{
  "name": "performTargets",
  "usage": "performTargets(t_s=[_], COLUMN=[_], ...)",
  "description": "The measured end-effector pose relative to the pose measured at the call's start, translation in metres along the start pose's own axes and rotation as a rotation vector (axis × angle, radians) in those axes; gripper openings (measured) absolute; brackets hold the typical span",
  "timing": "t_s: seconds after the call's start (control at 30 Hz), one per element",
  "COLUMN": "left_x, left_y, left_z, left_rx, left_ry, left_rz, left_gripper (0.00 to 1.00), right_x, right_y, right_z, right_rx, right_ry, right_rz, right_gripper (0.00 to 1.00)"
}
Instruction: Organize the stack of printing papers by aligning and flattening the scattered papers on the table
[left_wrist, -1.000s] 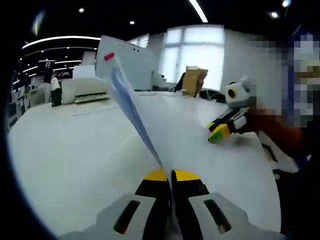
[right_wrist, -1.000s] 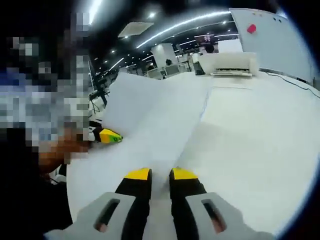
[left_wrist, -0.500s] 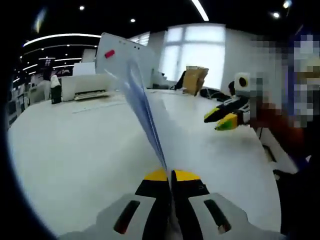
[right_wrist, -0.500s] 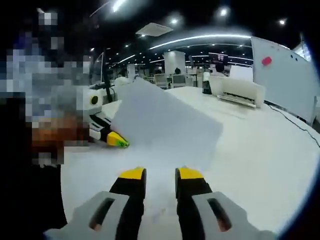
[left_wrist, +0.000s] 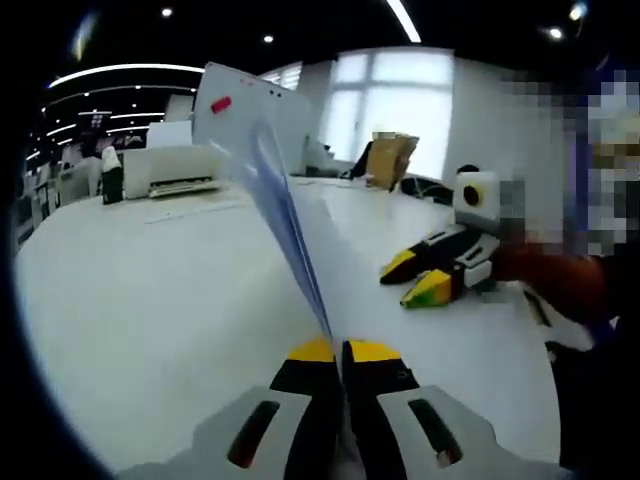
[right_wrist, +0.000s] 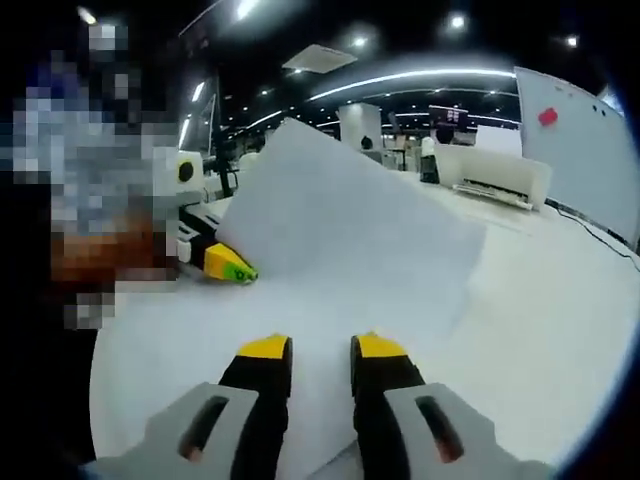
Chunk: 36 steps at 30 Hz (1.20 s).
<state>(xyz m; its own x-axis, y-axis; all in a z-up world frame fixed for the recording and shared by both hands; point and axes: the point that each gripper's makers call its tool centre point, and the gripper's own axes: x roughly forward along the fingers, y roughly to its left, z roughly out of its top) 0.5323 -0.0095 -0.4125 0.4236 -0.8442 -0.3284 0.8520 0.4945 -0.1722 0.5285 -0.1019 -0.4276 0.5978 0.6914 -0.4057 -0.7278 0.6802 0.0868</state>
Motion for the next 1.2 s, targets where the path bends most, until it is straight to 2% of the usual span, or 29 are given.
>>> performTargets(t_s=[0.2, 0.33, 0.43, 0.6, 0.77, 0.9, 1.0, 1.2], left_x=[0.0, -0.001, -0.004, -0.017, -0.038, -0.052, -0.057, -0.055], left_y=[0.004, 0.011, 0.022, 0.032, 0.042, 0.039, 0.03, 0.025], left_z=[0.001, 0.001, -0.001, -0.004, -0.006, 0.004, 0.01, 0.008], left_rx=[-0.027, -0.023, -0.018, -0.015, 0.006, 0.004, 0.021, 0.031], left_ry=[0.011, 0.02, 0.036, 0.049, 0.069, 0.038, 0.023, 0.036], left_rz=[-0.006, 0.021, 0.08, 0.157, 0.226, 0.249, 0.248, 0.234], left_gripper=[0.09, 0.18, 0.28, 0.35, 0.36, 0.36, 0.36, 0.36], right_x=[0.002, 0.002, 0.002, 0.002, 0.001, 0.001, 0.001, 0.002], right_y=[0.003, 0.004, 0.007, 0.009, 0.01, 0.011, 0.011, 0.011], right_z=[0.0, 0.001, 0.001, 0.001, 0.002, 0.002, 0.003, 0.004], right_rx=[-0.047, -0.05, -0.05, -0.055, -0.057, -0.056, -0.055, -0.046], right_ry=[-0.025, -0.036, -0.04, -0.044, -0.047, -0.049, -0.048, -0.034], right_rz=[-0.015, -0.033, -0.034, -0.038, -0.037, -0.037, -0.039, -0.034], right_gripper=[0.19, 0.19, 0.19, 0.19, 0.19, 0.19, 0.19, 0.19])
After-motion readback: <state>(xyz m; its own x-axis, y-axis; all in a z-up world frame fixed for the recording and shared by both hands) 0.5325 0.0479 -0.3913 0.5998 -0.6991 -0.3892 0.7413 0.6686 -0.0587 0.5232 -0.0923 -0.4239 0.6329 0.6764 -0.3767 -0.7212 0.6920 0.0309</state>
